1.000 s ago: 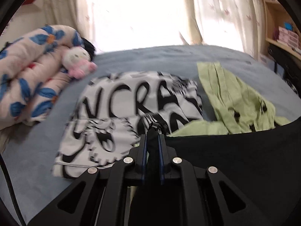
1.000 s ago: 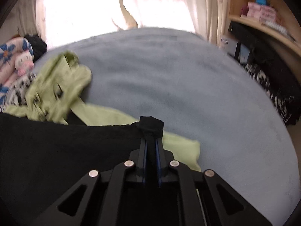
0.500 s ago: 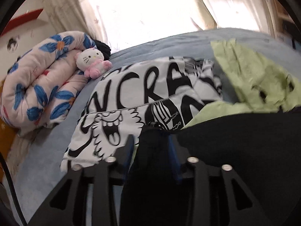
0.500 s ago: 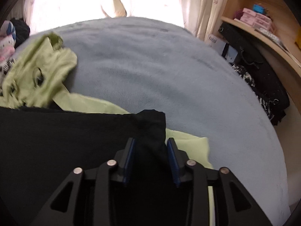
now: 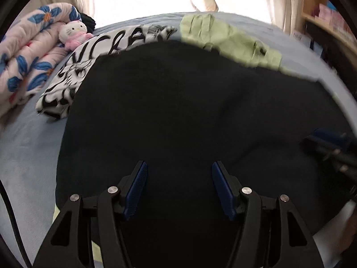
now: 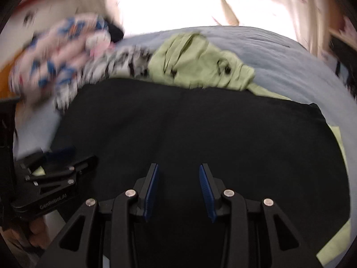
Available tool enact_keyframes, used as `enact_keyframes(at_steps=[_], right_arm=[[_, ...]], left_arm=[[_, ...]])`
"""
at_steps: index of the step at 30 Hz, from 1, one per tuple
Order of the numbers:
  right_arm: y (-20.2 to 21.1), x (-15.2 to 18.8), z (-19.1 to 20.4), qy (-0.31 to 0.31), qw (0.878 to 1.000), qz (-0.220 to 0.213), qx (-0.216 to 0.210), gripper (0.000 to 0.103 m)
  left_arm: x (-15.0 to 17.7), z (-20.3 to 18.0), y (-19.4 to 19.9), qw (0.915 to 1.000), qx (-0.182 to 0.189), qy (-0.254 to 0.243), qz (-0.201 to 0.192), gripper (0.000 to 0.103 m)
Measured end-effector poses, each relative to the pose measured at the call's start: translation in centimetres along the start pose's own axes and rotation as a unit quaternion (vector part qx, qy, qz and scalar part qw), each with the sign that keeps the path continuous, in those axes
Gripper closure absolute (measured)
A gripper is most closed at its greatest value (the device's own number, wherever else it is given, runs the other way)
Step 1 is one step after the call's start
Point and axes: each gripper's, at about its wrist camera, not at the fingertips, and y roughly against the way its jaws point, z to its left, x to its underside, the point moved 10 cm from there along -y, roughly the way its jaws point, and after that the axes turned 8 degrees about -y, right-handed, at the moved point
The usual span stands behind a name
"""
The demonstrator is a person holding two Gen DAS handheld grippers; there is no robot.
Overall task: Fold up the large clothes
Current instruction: 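Lay the folded hem flat and open both tools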
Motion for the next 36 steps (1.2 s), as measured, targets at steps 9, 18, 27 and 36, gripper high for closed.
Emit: enact_keyframes(at_steps=[9,18,27,36], right_arm=[[3.1,3.5,-20.1,-0.137,0.976,0.015,0.166,0.066],[3.5,3.8,-20.5,-0.138,0.975,0.019,0.175,0.069],[4.1,4.1,-19.6,-0.147,0.975,0.049,0.162,0.058],[5.3,5.3,-17.3,-0.134,0.971,0.122,0.156,0.054]], left_arm=[[2.3,9.1,0.0,0.9970,-0.059,0.047,0.015,0.041],[2.6,9.9,0.3,0.9957,-0.068,0.056,0.027,0.037],[2.8,9.9,1.0,0.9955,-0.058,0.045,0.060,0.036],[4.1,9.0,3.2,0.9902,-0.009,0.023,0.138,0.035]])
